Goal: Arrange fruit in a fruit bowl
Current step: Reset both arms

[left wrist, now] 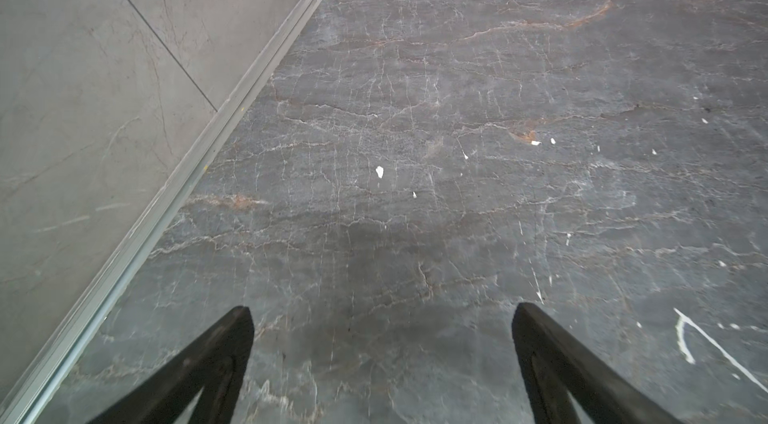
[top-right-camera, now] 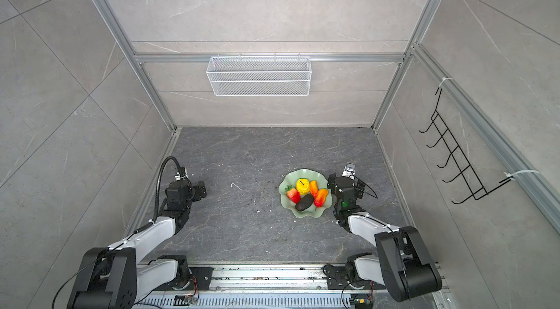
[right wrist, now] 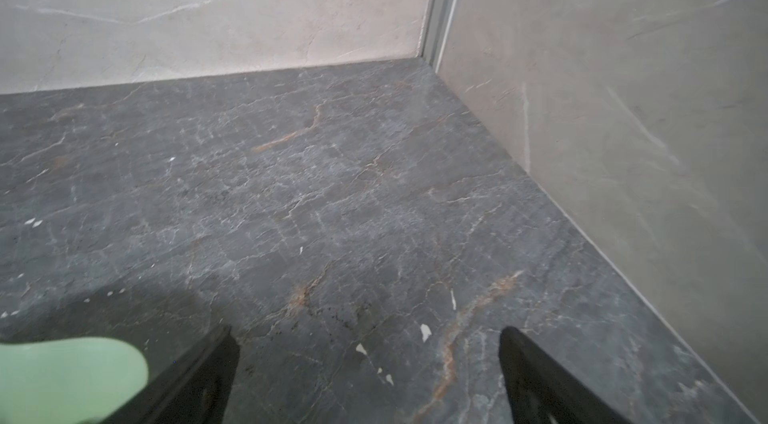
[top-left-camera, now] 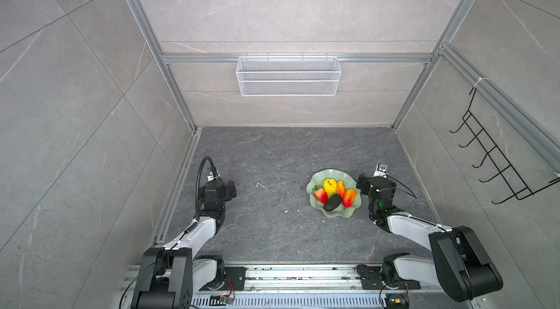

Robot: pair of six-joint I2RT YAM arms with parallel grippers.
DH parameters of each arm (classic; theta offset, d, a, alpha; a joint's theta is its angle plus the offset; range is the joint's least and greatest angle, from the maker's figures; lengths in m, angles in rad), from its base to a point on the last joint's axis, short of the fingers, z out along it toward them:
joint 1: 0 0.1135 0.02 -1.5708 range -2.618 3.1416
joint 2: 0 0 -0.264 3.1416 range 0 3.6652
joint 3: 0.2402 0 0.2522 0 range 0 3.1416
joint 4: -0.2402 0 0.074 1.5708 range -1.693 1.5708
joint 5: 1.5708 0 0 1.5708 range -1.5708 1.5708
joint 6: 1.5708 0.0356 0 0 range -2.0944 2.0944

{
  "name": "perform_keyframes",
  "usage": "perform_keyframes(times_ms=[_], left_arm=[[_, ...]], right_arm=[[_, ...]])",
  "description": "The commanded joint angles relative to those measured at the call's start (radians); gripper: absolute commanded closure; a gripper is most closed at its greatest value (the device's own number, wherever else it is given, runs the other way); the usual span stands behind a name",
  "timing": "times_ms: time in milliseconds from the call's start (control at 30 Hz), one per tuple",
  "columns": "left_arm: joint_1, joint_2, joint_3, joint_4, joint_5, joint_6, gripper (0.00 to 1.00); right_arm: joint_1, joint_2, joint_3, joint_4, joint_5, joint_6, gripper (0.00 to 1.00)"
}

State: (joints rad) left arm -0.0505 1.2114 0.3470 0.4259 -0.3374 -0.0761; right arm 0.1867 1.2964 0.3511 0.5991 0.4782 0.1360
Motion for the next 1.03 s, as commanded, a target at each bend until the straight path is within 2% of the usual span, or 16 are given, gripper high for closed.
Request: perform_keyframes(times_ms=[0,133,200,233,267,733,800,1000], left_arm=[[0.039,0.087,-0.02,0.297,0.03,0.048,0.0],[0.085,0.189,0.015,0.331,0.115,0.014,0.0],[0.102,0.289,0.008,0.459,0.141,0.027,0.0],[0.102,0.277,0.007,0.425,0.163,0.016,0.0],[0.102,0.273,0.008,0.413,0.166,0.016,0.0],[0.095,0.284,0.006,0.433,0.17,0.033,0.0],[0.096,0.284,0.005,0.431,0.17,0.034,0.0],[0.096,0.285,0.006,0.431,0.169,0.034,0.0]], right_arm=[[-0.027,0.012,-0.004,0.088,-0.12,-0.034,0.0],[-0.079,0.053,-0.006,0.153,-0.248,-0.076,0.0],[-0.135,0.152,-0.017,0.265,-0.299,-0.04,0.0],[-0.16,0.215,-0.014,0.352,-0.345,-0.037,0.0],[-0.162,0.207,-0.007,0.302,-0.385,-0.056,0.0],[-0.15,0.21,-0.002,0.294,-0.37,-0.073,0.0],[-0.148,0.221,0.012,0.283,-0.442,-0.101,0.0],[-0.148,0.217,0.011,0.282,-0.441,-0.102,0.0]])
